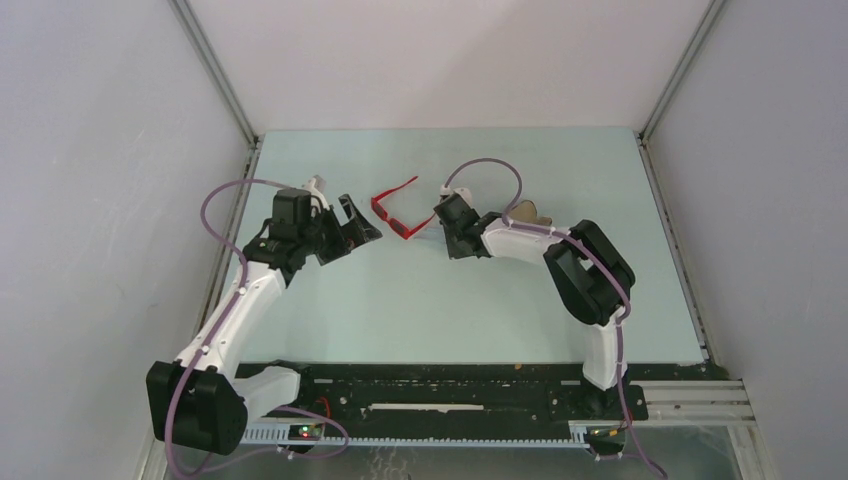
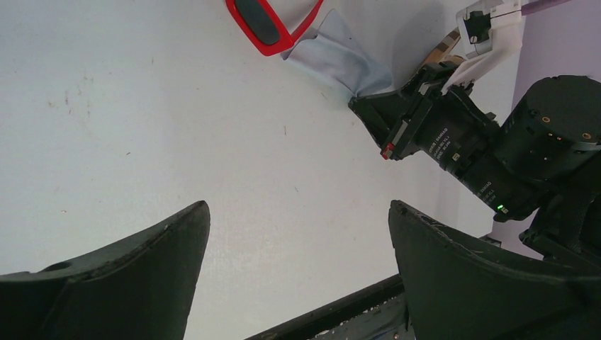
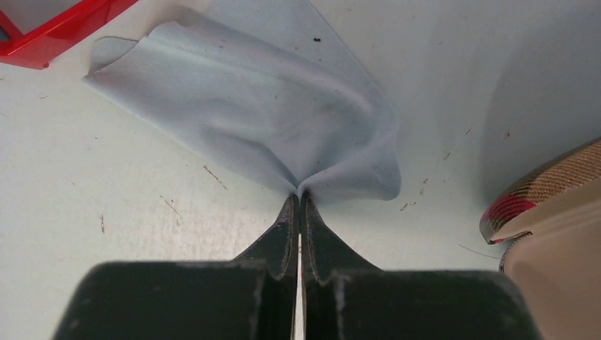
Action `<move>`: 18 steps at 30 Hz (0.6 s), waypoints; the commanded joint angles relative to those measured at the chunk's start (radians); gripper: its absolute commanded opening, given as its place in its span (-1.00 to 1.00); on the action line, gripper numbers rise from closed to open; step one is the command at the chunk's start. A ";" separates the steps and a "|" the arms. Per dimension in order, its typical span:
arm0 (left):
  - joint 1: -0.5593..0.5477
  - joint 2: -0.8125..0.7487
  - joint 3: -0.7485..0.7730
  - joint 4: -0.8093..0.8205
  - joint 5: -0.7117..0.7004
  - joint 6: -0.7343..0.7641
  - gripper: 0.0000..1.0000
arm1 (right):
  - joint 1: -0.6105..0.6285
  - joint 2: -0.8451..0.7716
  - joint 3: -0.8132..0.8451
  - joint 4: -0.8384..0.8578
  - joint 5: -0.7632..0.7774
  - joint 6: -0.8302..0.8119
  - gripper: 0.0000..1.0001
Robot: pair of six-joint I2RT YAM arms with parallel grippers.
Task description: Organize the sunglasses
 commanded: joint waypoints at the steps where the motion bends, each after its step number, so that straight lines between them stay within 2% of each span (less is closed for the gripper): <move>1: 0.000 -0.005 -0.012 0.022 -0.017 0.024 1.00 | 0.025 -0.028 0.014 -0.069 0.012 -0.005 -1.00; 5: 0.000 0.004 -0.001 0.019 -0.030 0.027 1.00 | 0.102 -0.087 0.004 -0.176 0.009 0.087 -1.00; 7: 0.000 0.018 0.009 0.015 -0.036 0.031 1.00 | 0.133 -0.115 -0.015 -0.215 -0.064 0.181 -1.00; 8: 0.001 0.026 0.015 0.012 -0.041 0.034 1.00 | 0.154 -0.138 -0.042 -0.212 -0.125 0.223 -0.93; 9: 0.001 0.034 0.023 0.009 -0.041 0.038 1.00 | 0.178 -0.167 -0.070 -0.203 -0.172 0.250 -0.73; 11: 0.001 0.054 0.034 0.005 -0.033 0.043 1.00 | 0.245 -0.236 -0.114 -0.203 -0.185 0.280 -0.11; 12: 0.001 0.063 0.037 0.005 -0.027 0.043 1.00 | 0.273 -0.269 -0.141 -0.206 -0.176 0.283 0.03; 15: -0.002 0.083 0.025 0.018 0.000 0.044 1.00 | 0.278 -0.370 -0.207 -0.191 -0.160 0.262 0.14; 18: -0.026 0.107 0.023 0.038 0.015 0.050 1.00 | 0.202 -0.460 -0.275 -0.133 -0.154 0.235 0.15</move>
